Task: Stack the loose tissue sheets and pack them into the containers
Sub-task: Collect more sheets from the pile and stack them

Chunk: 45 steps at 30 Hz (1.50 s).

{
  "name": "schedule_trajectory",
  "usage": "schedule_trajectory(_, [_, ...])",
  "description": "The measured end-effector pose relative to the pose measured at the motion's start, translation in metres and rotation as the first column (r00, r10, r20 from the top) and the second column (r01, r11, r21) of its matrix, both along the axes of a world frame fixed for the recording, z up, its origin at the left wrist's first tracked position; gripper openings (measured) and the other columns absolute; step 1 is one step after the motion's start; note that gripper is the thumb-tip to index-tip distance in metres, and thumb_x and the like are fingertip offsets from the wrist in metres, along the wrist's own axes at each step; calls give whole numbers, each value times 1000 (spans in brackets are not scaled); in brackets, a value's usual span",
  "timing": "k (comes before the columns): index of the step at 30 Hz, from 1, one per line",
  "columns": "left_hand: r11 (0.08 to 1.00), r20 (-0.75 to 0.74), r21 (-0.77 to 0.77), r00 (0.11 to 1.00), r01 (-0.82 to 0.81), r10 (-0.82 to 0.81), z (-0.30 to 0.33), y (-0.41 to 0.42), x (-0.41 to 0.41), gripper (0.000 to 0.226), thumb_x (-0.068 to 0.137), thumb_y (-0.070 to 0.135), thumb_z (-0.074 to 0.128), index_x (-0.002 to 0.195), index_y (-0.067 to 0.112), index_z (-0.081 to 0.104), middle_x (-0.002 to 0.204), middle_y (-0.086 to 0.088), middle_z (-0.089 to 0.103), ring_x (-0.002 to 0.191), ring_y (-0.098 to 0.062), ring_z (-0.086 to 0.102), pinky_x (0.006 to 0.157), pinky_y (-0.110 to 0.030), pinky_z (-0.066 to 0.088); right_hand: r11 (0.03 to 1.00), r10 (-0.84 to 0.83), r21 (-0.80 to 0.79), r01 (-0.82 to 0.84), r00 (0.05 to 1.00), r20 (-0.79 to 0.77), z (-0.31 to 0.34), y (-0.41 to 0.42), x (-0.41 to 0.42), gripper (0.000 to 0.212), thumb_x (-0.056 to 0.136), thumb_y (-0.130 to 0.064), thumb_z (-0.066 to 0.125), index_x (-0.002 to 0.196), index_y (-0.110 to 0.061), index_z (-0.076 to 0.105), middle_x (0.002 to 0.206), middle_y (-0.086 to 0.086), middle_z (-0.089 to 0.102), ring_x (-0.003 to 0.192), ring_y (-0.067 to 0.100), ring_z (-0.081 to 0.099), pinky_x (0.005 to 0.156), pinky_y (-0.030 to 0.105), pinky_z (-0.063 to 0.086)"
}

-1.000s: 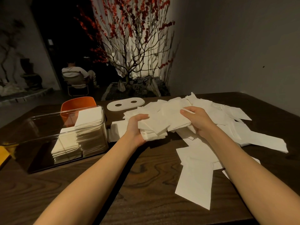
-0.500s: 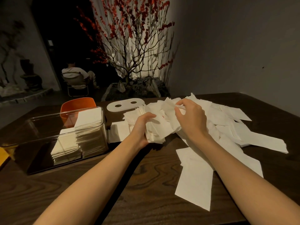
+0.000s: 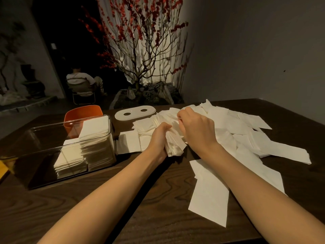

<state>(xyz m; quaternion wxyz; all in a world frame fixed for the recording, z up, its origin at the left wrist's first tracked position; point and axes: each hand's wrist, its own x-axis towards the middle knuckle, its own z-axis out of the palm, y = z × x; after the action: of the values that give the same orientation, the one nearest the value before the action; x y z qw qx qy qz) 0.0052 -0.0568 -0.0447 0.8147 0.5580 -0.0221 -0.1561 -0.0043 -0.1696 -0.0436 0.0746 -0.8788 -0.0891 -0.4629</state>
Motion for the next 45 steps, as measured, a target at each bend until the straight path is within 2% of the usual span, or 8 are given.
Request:
schedule_trajectory(4, [1000,40,11,999,1,-1,-2,-1,2,19,87,13,45,89,6,63,89,-16,65,81,-27,65,74,-38,53,994,69,82,-65,996,-49,-4,4,-2,15,82,-19,75,91,-10,68,85,6,68,65,24,65,53,31,50])
schedule_trajectory(8, [997,60,-65,998,36,-32,-2,0,1,22,85,10,44,89,6,65,81,-13,71,78,-24,70,78,-40,54,928,201,357,-110,953,-228,-2,11,-6,18,91,-32,62,105,-21,61,106,-5,67,94,15,62,77,33,53])
schedule_trajectory(13, [985,4,-150,997,80,-81,-2,4,3,27,89,16,40,97,5,63,85,-14,68,79,-26,67,65,-35,55,757,475,643,-118,775,-416,3,8,-8,32,90,-31,63,115,-24,44,116,-6,53,106,14,56,85,29,53])
schedule_trajectory(23, [925,-6,-335,982,177,-189,0,7,5,48,62,0,31,101,-2,59,100,-19,61,99,-35,60,99,-48,42,783,479,618,-73,705,-524,7,2,-8,50,86,-24,68,127,-20,39,110,-12,42,98,5,45,71,10,42])
schedule_trajectory(32, [947,-41,-295,988,128,-146,0,6,4,38,79,-4,28,94,2,62,90,-15,64,88,-28,59,88,-43,46,854,243,515,76,817,-523,6,7,-4,44,92,-30,59,130,-16,43,123,6,56,104,20,55,77,26,44])
schedule_trajectory(38, [987,-83,-87,986,137,-145,1,1,-5,32,83,-10,29,81,1,59,80,-13,61,77,-27,56,77,-39,47,828,188,552,102,876,-444,6,9,-4,42,87,-27,63,125,-14,51,115,6,61,103,23,58,77,29,47])
schedule_trajectory(42, [951,-56,-271,984,148,-169,-1,3,2,34,83,-2,35,89,-1,68,84,-15,66,82,-28,61,83,-40,47,762,315,645,58,837,-447,7,8,-1,39,91,-26,58,126,-11,52,117,6,60,104,21,56,77,27,43])
schedule_trajectory(45, [930,-92,-344,981,128,-169,-2,5,6,22,90,19,54,98,5,69,92,-16,70,89,-29,65,88,-44,48,613,460,787,64,781,-423,9,6,-2,37,96,-32,51,128,-14,51,119,6,59,110,23,57,89,35,50])
